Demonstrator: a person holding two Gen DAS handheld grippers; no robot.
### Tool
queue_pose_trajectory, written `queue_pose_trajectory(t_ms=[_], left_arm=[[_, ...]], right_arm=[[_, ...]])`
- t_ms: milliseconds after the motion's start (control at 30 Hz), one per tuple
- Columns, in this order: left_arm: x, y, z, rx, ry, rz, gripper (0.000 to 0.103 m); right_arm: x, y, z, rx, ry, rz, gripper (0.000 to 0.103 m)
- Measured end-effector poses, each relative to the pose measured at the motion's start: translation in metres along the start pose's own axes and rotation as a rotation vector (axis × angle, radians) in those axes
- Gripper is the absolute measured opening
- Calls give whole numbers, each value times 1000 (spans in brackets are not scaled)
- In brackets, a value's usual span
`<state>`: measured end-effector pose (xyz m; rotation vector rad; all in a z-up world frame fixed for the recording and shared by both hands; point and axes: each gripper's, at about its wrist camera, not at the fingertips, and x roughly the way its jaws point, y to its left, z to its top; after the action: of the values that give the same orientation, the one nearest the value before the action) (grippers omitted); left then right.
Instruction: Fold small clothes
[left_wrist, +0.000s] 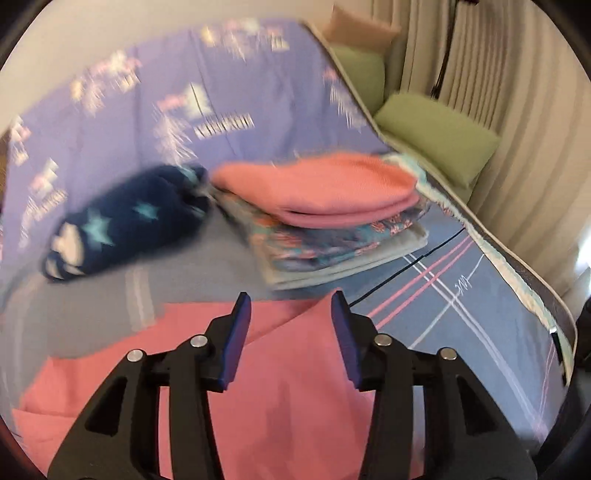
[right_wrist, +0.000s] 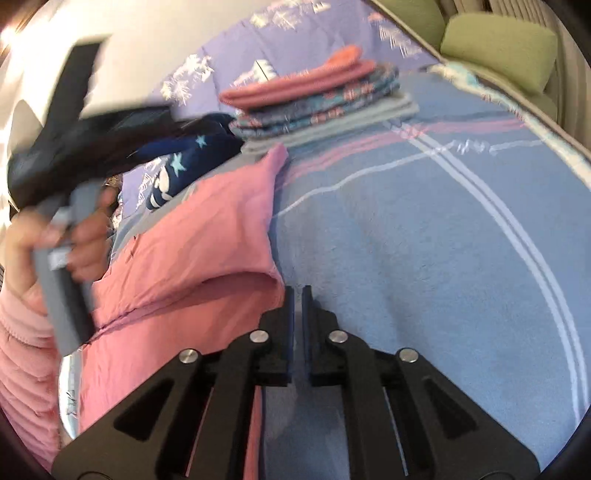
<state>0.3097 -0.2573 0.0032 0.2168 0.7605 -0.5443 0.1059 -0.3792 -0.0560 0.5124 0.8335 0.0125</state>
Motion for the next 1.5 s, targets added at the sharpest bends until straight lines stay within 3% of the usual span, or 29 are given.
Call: queue_pose_trajectory(t_ms=[33,100,233,333,400,467,567,700,833,1067,1267,1333,1400,1433,1500], left_arm=[[-16,11,-9,1,-19,3,61],[-47,40,-39,-6,-43,59,61],[-78,94,-100,-32,-2,156,61],[-84,135,-148,-83,61,276,61],[-74,168,-186,-121,152,417,65],[-89,191,-199,-258,88,320,70],[-114,209,-199,-387,43,284,70],[-154,213,-201,-406,-57,298,70],[-172,219,-238,-464,-34,268,75],[-192,220,-282,-447,-11,268,75],[-183,233,-246,-417,-66,325,75],[-171,243,-231,-436,-72,312,74],[-150,254,-221,-450,-36,336,74],[-137,262,-221,-464,6,370,74],[-107,273,-229,-475,115,418,76]], right_arm=[[-3,3,2,-21,-13,9,5],[-5,12,11,-63,-22,31,5],[3,50,26,-204,-10,97,5],[31,60,32,-225,69,39,5],[58,50,23,-223,157,-92,1],[58,38,20,-181,141,-48,1],[46,42,22,-171,146,-79,1],[19,62,16,-252,81,-92,7],[3,73,2,-284,80,-49,19],[-15,83,-19,-364,64,-92,22],[4,107,29,-307,14,-48,22],[15,116,42,-319,-4,-56,22],[35,120,55,-325,-1,-67,24],[46,118,59,-318,13,-73,31],[81,103,59,-286,104,-146,33]])
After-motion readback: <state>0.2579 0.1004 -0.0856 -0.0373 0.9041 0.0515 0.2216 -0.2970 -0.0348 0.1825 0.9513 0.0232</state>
